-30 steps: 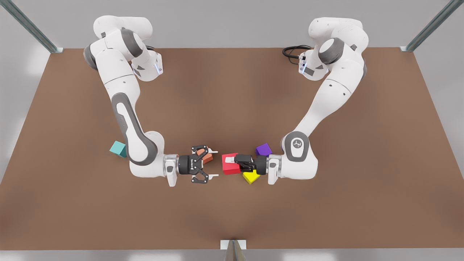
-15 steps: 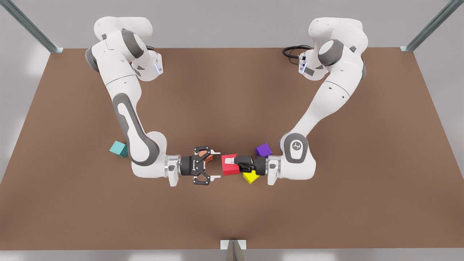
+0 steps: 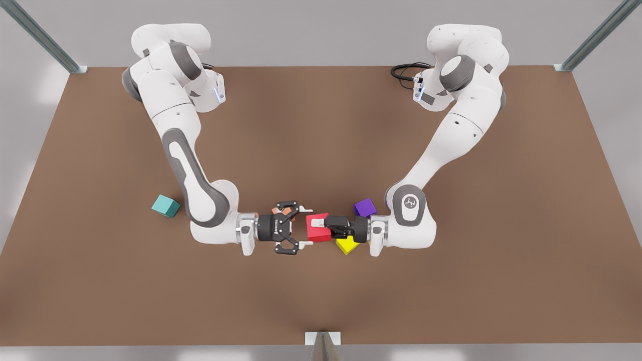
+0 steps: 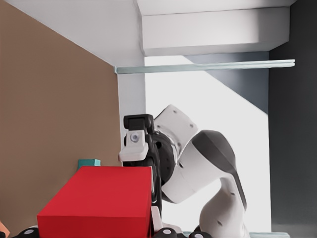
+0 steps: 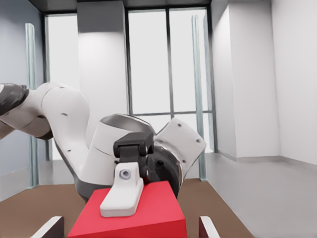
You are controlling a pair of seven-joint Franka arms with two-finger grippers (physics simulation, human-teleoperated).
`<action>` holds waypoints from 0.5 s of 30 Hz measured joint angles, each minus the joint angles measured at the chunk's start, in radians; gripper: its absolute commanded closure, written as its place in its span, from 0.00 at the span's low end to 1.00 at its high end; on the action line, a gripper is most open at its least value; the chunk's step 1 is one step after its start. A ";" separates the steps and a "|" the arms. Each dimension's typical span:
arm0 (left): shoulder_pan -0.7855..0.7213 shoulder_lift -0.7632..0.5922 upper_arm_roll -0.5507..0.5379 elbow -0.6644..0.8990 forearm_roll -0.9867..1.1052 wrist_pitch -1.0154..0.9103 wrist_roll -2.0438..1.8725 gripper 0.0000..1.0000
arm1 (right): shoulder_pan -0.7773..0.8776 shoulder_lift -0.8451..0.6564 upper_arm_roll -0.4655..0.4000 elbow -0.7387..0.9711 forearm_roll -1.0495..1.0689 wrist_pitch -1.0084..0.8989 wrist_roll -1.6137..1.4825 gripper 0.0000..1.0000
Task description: Pick up red wooden cube and pass to hand red wooden cube and place in blue wooden cube
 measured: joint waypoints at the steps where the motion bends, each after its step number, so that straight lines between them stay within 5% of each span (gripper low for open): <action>1: -0.003 0.000 0.000 0.000 -0.001 0.000 0.000 0.43 | 0.001 0.000 0.001 0.002 0.000 0.004 -0.001 0.00; 15: -0.027 0.007 -0.003 0.011 -0.011 0.031 0.003 0.43 | 0.017 0.033 0.022 0.032 0.000 0.048 -0.001 0.00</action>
